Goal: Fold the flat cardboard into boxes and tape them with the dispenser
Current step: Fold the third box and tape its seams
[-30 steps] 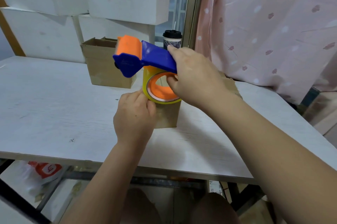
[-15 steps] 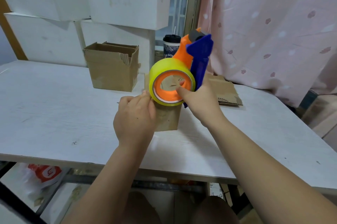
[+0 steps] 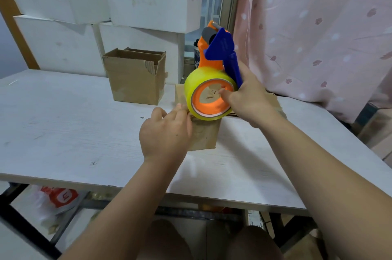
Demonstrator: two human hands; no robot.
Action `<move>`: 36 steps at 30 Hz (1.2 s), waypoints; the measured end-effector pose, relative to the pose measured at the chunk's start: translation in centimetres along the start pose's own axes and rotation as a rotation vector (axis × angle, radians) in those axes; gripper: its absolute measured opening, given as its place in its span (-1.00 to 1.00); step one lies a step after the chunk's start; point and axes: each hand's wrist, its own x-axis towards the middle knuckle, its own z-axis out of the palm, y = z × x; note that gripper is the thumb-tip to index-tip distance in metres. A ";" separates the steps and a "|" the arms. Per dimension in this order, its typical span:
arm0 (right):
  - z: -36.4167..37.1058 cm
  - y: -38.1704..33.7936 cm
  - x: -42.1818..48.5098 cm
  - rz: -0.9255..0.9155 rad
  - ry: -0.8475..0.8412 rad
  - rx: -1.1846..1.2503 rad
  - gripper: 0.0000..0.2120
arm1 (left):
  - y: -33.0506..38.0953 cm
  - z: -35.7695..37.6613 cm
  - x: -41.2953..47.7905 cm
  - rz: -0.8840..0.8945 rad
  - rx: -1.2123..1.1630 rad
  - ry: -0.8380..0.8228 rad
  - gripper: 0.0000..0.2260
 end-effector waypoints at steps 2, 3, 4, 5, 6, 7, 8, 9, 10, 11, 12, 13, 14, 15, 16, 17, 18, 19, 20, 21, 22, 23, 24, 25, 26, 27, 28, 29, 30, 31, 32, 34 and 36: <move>-0.8 0.2 0.2 -0.025 0.010 -0.031 -0.49 | -0.3 -0.1 0.1 0.036 0.032 0.017 -0.93; -1.3 0.4 0.2 -0.027 0.014 -0.052 -0.48 | -0.4 -0.2 0.2 0.053 0.043 0.035 -0.92; -1.9 0.6 0.2 -0.025 0.013 -0.074 -0.46 | -0.4 -0.2 0.2 0.072 0.050 0.049 -0.92; -2.3 0.8 0.2 -0.022 0.007 -0.092 -0.44 | -0.5 -0.2 0.2 0.091 0.053 0.059 -0.92; -2.7 1.0 0.1 -0.027 -0.006 -0.108 -0.44 | -0.5 -0.2 0.2 0.107 0.055 0.065 -0.92; -2.9 1.0 0.1 -0.038 -0.020 -0.129 -0.44 | -0.6 -0.2 0.2 0.119 0.055 0.067 -0.92; -3.1 0.9 0.1 -0.054 -0.035 -0.156 -0.44 | -0.7 -0.1 0.1 0.130 0.053 0.067 -0.91; -3.1 0.7 0.1 -0.069 -0.045 -0.183 -0.45 | -0.8 -0.1 0.1 0.139 0.050 0.064 -0.90; -3.2 0.5 0.2 -0.082 -0.051 -0.205 -0.45 | -0.8 -0.1 0.0 0.147 0.049 0.062 -0.89; -3.3 0.4 0.3 -0.090 -0.056 -0.223 -0.45 | -0.8 -0.1 -0.1 0.153 0.052 0.060 -0.89; -3.4 0.3 0.5 -0.097 -0.060 -0.240 -0.45 | -0.9 -0.2 -0.1 0.160 0.060 0.063 -0.89; -3.5 0.2 0.6 -0.105 -0.063 -0.256 -0.45 | -0.9 -0.2 -0.1 0.168 0.070 0.066 -0.89; -3.6 0.2 0.8 -0.116 -0.067 -0.270 -0.46 | -0.9 -0.2 -0.1 0.177 0.079 0.066 -0.89; -3.6 0.2 0.9 -0.132 -0.066 -0.283 -0.46 | -0.9 -0.2 -0.1 0.182 0.085 0.064 -0.89; -3.8 0.4 1.1 -0.150 -0.061 -0.296 -0.46 | -0.9 -0.2 0.0 0.182 0.087 0.064 -0.90; -4.1 0.7 1.4 -0.165 -0.053 -0.308 -0.46 | -0.9 -0.2 0.1 0.180 0.088 0.069 -0.91; -4.5 1.0 1.6 -0.168 -0.050 -0.315 -0.46 | -0.9 -0.2 0.2 0.179 0.090 0.076 -0.93; -4.9 1.3 1.8 -0.162 -0.059 -0.312 -0.46 | -0.8 -0.2 0.2 0.181 0.094 0.080 -0.94; -5.2 1.6 1.8 -0.154 -0.076 -0.303 -0.45 | -0.7 -0.2 0.3 0.187 0.099 0.081 -0.95; -5.5 1.9 1.8 -0.152 -0.093 -0.294 -0.44 | -0.6 -0.2 0.3 0.196 0.100 0.081 -0.94; -5.6 2.1 1.8 -0.153 -0.103 -0.288 -0.43 | -0.6 -0.1 0.3 0.204 0.095 0.083 -0.94; -5.7 2.4 1.7 -0.157 -0.104 -0.286 -0.42 | -0.5 -0.1 0.3 0.211 0.090 0.085 -0.94; -5.6 2.5 1.8 -0.163 -0.098 -0.288 -0.43 | -0.6 -0.1 0.3 0.216 0.089 0.088 -0.93; -5.7 2.6 1.8 -0.172 -0.090 -0.298 -0.43 | -0.6 -0.1 0.2 0.219 0.098 0.090 -0.93; -5.7 2.7 1.9 -0.185 -0.081 -0.318 -0.44 | -0.6 0.0 0.3 0.223 0.114 0.092 -0.92; -5.9 2.9 2.0 -0.199 -0.071 -0.343 -0.45 | -0.7 0.0 0.3 0.225 0.132 0.093 -0.91; -6.1 3.1 2.2 -0.208 -0.058 -0.366 -0.45 | -0.7 0.0 0.5 0.229 0.147 0.091 -0.90; -6.2 3.3 2.2 -0.212 -0.046 -0.378 -0.43 | -0.7 0.0 0.5 0.235 0.160 0.087 -0.89; -6.3 3.6 2.2 -0.215 -0.038 -0.381 -0.42 | -0.7 0.1 0.5 0.243 0.172 0.081 -0.89; -6.4 4.0 2.1 -0.217 -0.034 -0.378 -0.42 | -0.7 0.1 0.5 0.250 0.178 0.074 -0.89; -6.3 4.3 2.0 -0.219 -0.029 -0.370 -0.43 | -0.6 0.1 0.5 0.252 0.178 0.068 -0.89; -6.1 5.0 1.7 -0.226 -0.011 -0.343 -0.44 | -0.5 0.0 0.5 0.244 0.165 0.065 -0.90; -5.8 5.4 1.6 -0.209 -0.016 -0.326 -0.42 | -0.5 -0.1 0.4 0.242 0.158 0.069 -0.91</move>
